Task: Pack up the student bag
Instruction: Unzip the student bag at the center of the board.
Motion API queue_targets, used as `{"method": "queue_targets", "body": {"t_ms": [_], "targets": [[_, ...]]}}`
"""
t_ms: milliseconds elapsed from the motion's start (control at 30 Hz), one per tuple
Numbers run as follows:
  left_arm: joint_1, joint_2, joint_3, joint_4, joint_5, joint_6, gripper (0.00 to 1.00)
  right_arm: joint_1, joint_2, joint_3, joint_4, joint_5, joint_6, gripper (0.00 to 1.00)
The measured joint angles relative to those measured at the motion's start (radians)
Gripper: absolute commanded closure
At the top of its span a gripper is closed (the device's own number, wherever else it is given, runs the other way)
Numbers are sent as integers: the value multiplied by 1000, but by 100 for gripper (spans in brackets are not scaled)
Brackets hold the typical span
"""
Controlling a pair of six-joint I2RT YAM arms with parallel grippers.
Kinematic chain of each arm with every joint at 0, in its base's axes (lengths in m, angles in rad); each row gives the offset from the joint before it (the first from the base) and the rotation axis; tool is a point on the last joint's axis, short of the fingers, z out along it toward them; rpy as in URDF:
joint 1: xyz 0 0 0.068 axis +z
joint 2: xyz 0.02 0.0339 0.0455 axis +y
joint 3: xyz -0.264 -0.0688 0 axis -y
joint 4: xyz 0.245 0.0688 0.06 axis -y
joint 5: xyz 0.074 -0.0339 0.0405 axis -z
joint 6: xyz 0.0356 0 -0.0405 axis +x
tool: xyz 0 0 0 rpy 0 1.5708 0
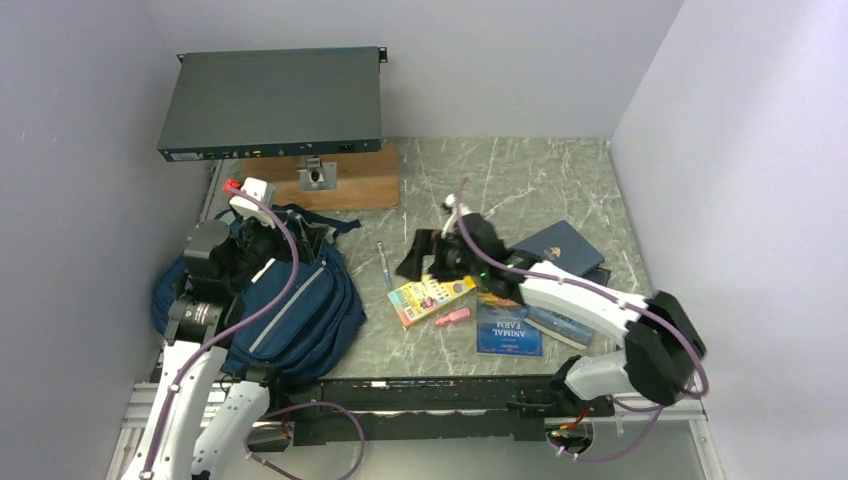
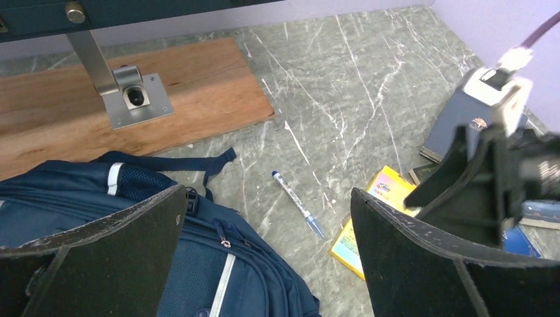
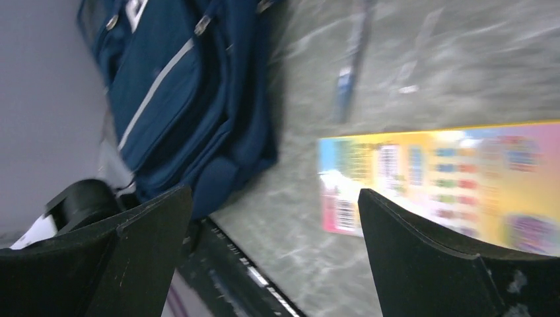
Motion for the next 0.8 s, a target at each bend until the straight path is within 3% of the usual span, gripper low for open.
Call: {"method": "queue_targets", "body": {"t_ms": [167,333,500,667,800], "targets": [[-10,-68,-14,0,-44,4,1,179,230,40,141,-51,158,1],[-12,-111,-24,13,-78,4,1,292,417,138,195,-49,261,12],[-13,-106,-28,14,-89,4,1,309,565,187,243,-75,309,28],[-16,-106,-29,15,-89,3,1,306,655,228,270,-112,327,34],[-19,-94,-30,15,-87,3,1,304,690,269,268,-137,320,53]]}}
